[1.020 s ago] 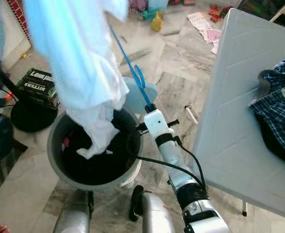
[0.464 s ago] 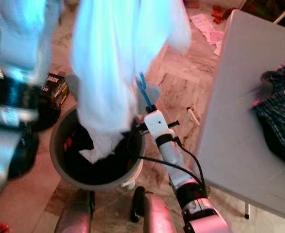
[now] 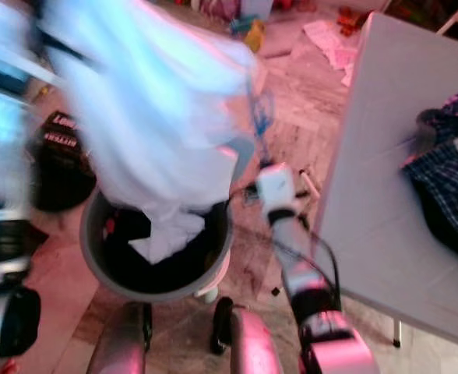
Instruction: Hang hanger
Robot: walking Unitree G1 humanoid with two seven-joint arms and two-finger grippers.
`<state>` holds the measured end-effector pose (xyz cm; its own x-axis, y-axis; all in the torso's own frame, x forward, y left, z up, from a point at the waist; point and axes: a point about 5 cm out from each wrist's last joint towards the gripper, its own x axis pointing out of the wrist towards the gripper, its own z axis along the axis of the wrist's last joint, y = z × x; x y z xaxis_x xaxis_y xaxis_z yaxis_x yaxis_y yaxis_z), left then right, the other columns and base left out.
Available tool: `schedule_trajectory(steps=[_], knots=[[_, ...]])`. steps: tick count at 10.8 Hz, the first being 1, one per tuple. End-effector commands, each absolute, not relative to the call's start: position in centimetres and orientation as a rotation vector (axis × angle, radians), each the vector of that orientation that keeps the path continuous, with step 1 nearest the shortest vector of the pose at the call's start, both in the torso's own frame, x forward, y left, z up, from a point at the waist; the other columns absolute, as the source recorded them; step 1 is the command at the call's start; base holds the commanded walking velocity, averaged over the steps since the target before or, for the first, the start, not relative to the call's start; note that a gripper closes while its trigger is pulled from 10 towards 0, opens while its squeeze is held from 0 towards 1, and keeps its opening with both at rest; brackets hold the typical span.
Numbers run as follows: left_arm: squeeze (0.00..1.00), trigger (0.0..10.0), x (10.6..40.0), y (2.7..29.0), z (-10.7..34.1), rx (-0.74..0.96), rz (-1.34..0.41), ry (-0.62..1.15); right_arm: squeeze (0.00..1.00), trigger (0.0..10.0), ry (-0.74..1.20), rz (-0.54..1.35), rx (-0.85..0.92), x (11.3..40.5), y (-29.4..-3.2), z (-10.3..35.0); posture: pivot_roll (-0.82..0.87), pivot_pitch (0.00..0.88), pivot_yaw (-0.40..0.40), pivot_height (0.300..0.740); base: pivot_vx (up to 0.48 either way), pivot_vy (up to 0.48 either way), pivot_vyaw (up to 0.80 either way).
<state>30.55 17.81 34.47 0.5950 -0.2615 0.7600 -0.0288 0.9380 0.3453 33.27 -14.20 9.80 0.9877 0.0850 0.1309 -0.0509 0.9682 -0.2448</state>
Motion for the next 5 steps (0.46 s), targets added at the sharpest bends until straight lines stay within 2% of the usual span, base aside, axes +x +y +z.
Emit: schedule_trajectory(steps=[1,3,5], knots=[[0.00,0.0,29.4,18.4,34.9,0.363,-0.070,-0.954,0.00,10.0,-0.133,0.018,-0.187,33.8,-15.2,10.4,0.20,0.190,-0.114,0.740,0.000,0.000,0.00],[0.00,0.0,29.3,18.8,30.0,0.306,-0.012,-0.782,0.00,10.0,-0.235,-0.020,-0.120,35.5,-15.2,14.0,0.19,0.166,-0.123,0.740,0.000,0.000,0.00],[0.00,0.0,29.8,18.3,26.3,0.278,-0.019,-0.650,0.00,10.0,-0.340,-0.120,-0.080,36.9,-17.7,18.1,0.17,0.149,-0.124,0.740,0.000,0.000,0.00]])
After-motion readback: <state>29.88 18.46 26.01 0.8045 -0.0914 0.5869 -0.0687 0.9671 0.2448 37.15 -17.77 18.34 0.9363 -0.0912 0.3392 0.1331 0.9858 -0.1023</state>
